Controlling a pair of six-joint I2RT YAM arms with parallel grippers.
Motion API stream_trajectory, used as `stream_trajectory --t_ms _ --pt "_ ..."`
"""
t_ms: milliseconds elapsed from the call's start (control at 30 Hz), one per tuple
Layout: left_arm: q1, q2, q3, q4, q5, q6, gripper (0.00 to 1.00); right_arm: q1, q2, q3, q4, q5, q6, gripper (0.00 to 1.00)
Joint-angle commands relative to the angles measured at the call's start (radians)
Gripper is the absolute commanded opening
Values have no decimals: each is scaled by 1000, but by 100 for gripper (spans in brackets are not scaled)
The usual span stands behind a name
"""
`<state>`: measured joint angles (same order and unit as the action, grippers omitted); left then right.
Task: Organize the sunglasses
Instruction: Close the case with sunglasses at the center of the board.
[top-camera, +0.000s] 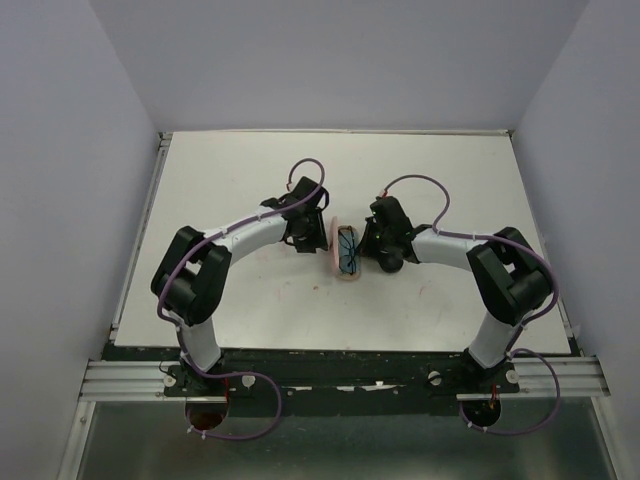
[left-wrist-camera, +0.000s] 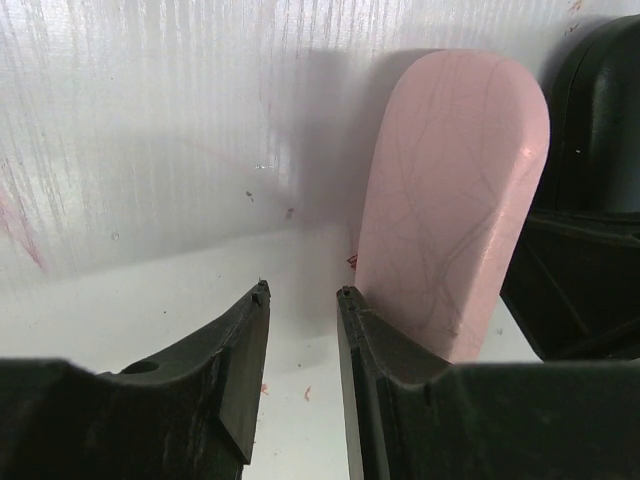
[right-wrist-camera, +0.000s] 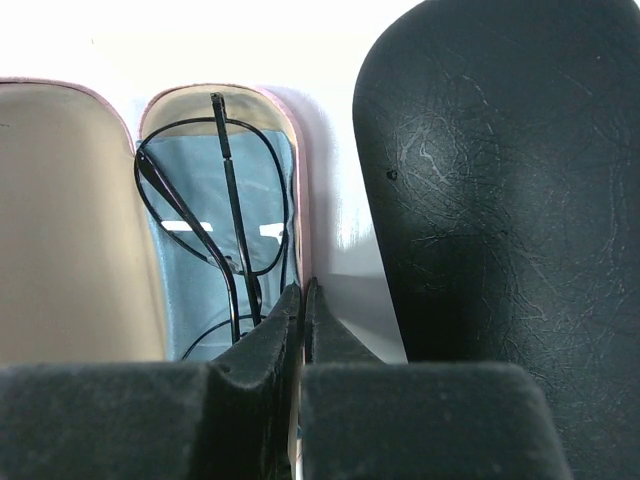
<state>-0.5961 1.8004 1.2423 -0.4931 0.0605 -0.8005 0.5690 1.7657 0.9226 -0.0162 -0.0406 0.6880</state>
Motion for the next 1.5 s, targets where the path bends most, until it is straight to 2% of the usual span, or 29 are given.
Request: stream_trajectory --t_ms 0,200,367,500,567,867,1167,1467 --pt "7 -85 -76 73 36 -3 44 -3 -3 -2 5 -13 -36 6" --pt "53 -141 -168 227 203 -19 46 -3 -8 -2 2 -18 -61 3" --pt "88 -113 -210 372 369 -51 48 -1 0 7 -7 -28 -73 3" --pt "91 -82 -221 444 436 -72 50 3 14 18 -18 -31 -76 2" --pt "91 -64 -208 441 430 -72 51 6 14 21 -16 -33 -82 1" --pt "61 37 -100 235 300 -11 58 23 24 35 -19 -39 -96 1" --pt "47 94 -44 153 251 4 57 23 -5 25 -31 -22 -64 1" --pt "38 126 6 68 203 23 57 14 -112 -25 -19 -44 -39 9"
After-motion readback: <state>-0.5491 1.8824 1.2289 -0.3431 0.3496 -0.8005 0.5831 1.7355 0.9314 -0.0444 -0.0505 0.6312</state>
